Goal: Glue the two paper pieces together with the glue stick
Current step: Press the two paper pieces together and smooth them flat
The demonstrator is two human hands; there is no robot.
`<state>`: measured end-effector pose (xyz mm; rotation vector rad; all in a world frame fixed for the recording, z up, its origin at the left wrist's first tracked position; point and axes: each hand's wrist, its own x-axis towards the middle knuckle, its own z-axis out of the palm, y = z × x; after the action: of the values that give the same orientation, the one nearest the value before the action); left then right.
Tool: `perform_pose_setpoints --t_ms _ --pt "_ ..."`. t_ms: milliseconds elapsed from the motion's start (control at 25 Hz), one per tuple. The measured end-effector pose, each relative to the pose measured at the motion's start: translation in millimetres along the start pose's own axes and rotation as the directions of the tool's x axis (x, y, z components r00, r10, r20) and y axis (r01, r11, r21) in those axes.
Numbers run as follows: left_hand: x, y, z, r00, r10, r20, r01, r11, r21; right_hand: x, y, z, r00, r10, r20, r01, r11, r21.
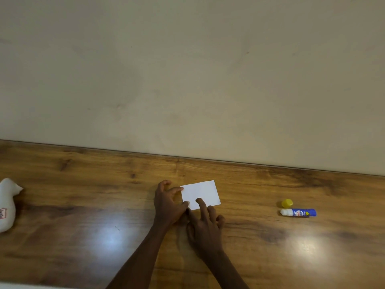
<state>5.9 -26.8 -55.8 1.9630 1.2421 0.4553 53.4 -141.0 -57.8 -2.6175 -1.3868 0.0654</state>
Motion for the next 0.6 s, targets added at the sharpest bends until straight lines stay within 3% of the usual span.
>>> perform_pose_setpoints --t_ms 120,320,480,600 --pt "-1 -1 0 1.0 0.002 0.001 -0.002 1.0 -0.028 5 -1 -5 1.0 -0.008 0.0 0.008 1.0 0.009" --pt "2 -6 3 0.998 0.035 -0.044 -0.038 0.997 -0.068 36 0 -14 0.986 0.099 0.137 -0.101 0.995 0.007" --pt "2 -7 3 0.996 0.077 -0.035 -0.077 0.997 -0.008 55 4 -12 0.965 0.035 0.258 -0.07 0.989 0.127" --pt "3 -8 3 0.995 0.09 -0.031 -0.09 0.996 -0.004 61 18 -15 0.969 0.11 0.221 -0.138 0.984 0.114"
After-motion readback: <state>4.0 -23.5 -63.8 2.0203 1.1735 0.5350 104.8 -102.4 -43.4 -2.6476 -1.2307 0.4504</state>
